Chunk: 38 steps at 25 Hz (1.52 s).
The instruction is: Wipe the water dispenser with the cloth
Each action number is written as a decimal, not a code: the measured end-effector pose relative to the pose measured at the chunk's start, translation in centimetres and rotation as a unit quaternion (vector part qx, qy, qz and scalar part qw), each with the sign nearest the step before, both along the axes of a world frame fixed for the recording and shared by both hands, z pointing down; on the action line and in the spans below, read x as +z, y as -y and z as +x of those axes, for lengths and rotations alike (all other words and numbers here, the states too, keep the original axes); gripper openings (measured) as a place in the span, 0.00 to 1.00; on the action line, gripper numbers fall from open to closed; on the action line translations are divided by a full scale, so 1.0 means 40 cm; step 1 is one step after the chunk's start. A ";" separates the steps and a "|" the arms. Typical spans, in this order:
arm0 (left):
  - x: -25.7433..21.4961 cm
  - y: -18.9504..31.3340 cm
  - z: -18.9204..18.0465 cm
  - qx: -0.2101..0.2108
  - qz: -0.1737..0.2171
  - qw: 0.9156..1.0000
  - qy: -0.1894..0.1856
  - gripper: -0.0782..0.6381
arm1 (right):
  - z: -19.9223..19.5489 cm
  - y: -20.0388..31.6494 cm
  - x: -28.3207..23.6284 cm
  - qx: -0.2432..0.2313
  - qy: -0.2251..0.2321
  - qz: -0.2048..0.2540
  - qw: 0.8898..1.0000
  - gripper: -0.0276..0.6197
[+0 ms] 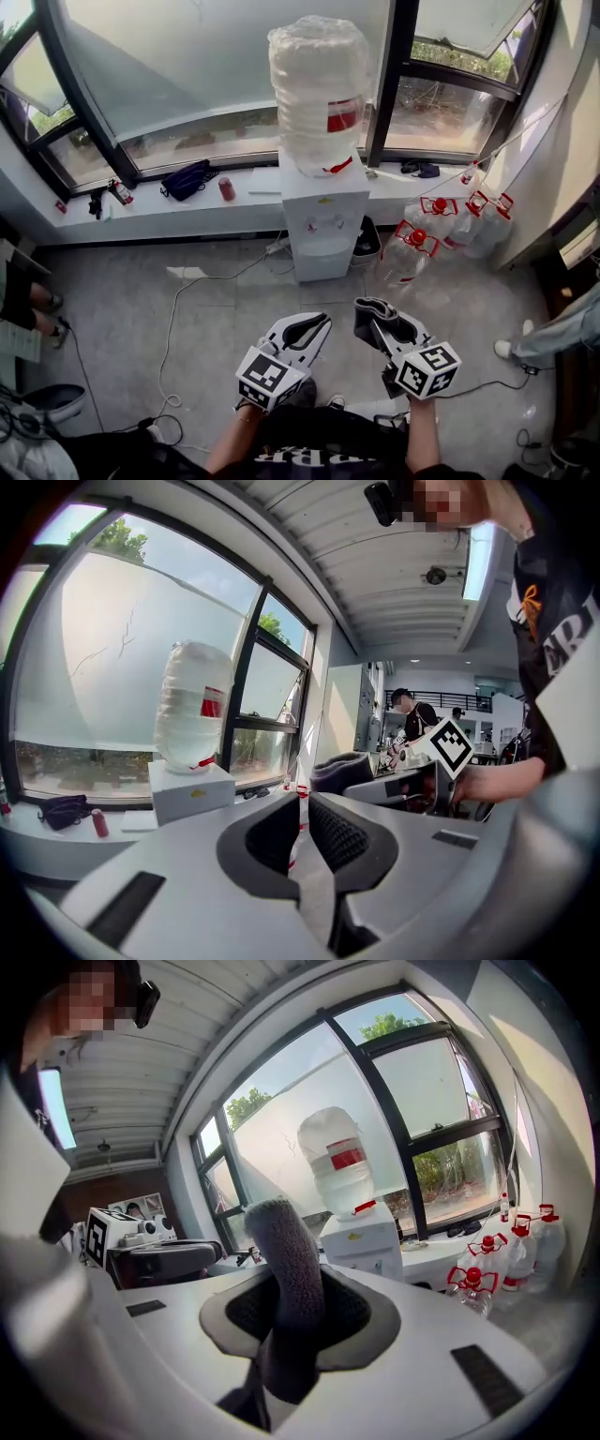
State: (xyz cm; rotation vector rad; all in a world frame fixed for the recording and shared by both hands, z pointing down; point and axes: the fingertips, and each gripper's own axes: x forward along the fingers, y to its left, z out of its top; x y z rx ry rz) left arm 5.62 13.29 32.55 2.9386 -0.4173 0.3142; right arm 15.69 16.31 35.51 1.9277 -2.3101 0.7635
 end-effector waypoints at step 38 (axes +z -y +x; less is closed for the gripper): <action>-0.045 -0.357 -0.049 0.033 0.038 0.999 0.008 0.17 | -0.071 -0.292 -0.020 -0.018 -0.004 0.018 1.000 0.21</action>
